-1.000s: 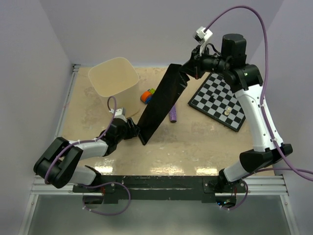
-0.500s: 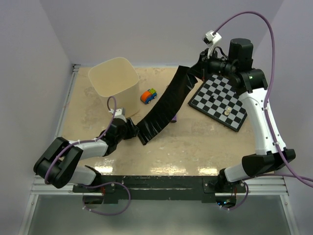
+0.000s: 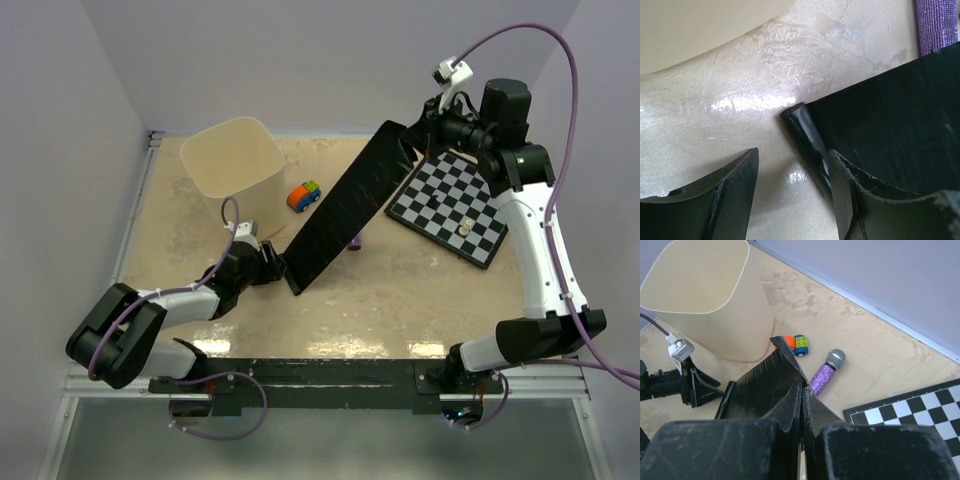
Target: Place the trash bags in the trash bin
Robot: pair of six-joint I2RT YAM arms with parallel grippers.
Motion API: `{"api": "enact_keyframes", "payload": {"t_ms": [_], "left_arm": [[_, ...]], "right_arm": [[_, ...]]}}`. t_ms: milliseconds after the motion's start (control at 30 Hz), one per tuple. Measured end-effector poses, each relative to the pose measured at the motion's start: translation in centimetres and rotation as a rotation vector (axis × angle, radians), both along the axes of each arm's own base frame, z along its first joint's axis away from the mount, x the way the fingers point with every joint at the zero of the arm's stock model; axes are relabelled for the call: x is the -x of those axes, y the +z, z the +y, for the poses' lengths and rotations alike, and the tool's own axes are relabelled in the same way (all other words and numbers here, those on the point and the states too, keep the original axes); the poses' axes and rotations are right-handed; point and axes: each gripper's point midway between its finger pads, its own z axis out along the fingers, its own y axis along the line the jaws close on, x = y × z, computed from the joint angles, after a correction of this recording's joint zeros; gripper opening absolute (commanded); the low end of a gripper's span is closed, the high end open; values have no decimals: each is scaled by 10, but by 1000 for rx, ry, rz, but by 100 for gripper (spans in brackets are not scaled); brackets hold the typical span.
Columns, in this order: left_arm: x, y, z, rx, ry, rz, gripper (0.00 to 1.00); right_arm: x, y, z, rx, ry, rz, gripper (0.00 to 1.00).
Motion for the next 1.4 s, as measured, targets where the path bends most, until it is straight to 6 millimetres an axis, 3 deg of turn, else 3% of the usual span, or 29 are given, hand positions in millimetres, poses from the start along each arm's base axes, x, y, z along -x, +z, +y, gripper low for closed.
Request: {"api": "enact_keyframes", "payload": {"t_ms": [433, 767, 1400], "left_arm": [[6, 0, -8, -4, -89, 10, 63], [19, 1, -28, 45, -227, 21, 63], [12, 1, -33, 75, -204, 25, 62]], "right_arm": [[6, 40, -4, -27, -28, -110, 0], [12, 63, -5, -40, -28, -165, 0], [23, 80, -9, -62, -39, -195, 0]]}}
